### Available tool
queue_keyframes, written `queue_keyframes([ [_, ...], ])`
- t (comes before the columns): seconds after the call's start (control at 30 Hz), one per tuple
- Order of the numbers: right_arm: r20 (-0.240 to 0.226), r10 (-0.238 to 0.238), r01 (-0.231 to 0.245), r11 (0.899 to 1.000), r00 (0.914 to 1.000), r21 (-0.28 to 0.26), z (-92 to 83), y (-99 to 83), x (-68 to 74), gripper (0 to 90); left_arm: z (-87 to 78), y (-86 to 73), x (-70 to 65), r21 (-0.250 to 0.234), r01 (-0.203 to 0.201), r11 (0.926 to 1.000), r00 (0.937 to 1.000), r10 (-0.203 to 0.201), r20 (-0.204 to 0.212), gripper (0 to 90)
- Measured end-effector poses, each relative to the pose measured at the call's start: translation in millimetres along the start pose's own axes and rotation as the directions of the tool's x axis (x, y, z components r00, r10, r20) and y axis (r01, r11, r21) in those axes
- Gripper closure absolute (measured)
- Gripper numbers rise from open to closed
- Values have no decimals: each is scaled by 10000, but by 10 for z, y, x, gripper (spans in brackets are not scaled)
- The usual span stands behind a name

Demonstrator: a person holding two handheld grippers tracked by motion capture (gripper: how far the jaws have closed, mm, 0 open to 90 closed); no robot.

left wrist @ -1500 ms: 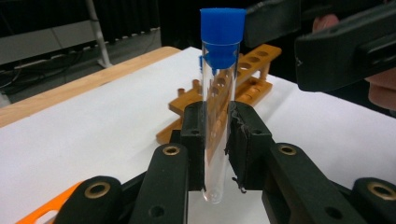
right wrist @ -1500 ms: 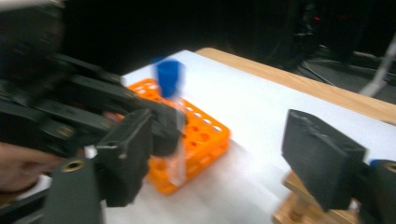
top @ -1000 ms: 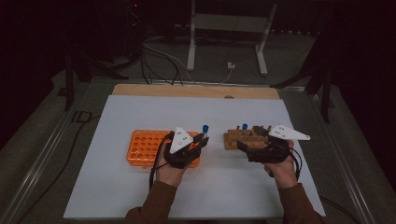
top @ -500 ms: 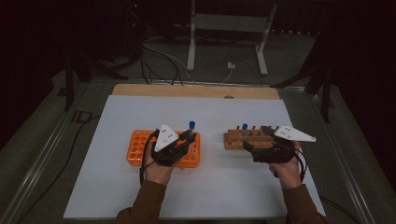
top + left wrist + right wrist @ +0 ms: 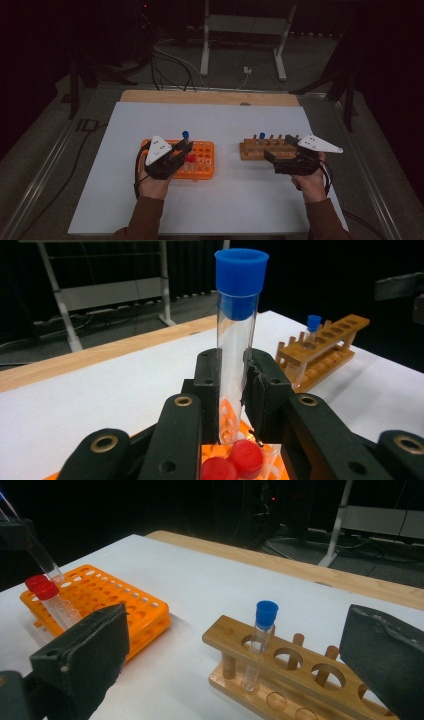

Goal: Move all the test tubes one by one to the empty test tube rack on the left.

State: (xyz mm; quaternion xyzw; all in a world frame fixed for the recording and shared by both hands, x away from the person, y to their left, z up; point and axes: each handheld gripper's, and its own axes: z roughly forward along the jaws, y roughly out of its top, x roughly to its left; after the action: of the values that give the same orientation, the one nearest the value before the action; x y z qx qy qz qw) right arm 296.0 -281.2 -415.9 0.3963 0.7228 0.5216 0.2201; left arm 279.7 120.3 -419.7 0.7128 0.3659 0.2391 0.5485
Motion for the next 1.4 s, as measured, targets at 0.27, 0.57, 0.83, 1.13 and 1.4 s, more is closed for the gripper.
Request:
queue_keyframes([
  [0.27,-16,9,-9,10000,10000,9,-2,-2,-7,1,-111,-62,116,109,105,9999,9993,-101,-371,772],
  [0.57,-41,1,-1,10000,10000,-11,-3,0,-7,1,-137,-229,192,598,283,9978,9981,-249,-569,773],
  [0.83,-52,34,-34,10000,10000,-37,-14,2,-14,1,-128,-376,233,981,325,9946,9983,-276,-513,772],
  [1.13,-125,29,-30,10000,9999,-33,-18,1,-11,1,-70,-528,208,1626,99,9866,9995,-50,-301,771],
  [1.4,-165,-22,22,10000,9999,-21,-14,0,-6,1,18,-622,200,2523,-53,9676,10000,71,-65,772],
])
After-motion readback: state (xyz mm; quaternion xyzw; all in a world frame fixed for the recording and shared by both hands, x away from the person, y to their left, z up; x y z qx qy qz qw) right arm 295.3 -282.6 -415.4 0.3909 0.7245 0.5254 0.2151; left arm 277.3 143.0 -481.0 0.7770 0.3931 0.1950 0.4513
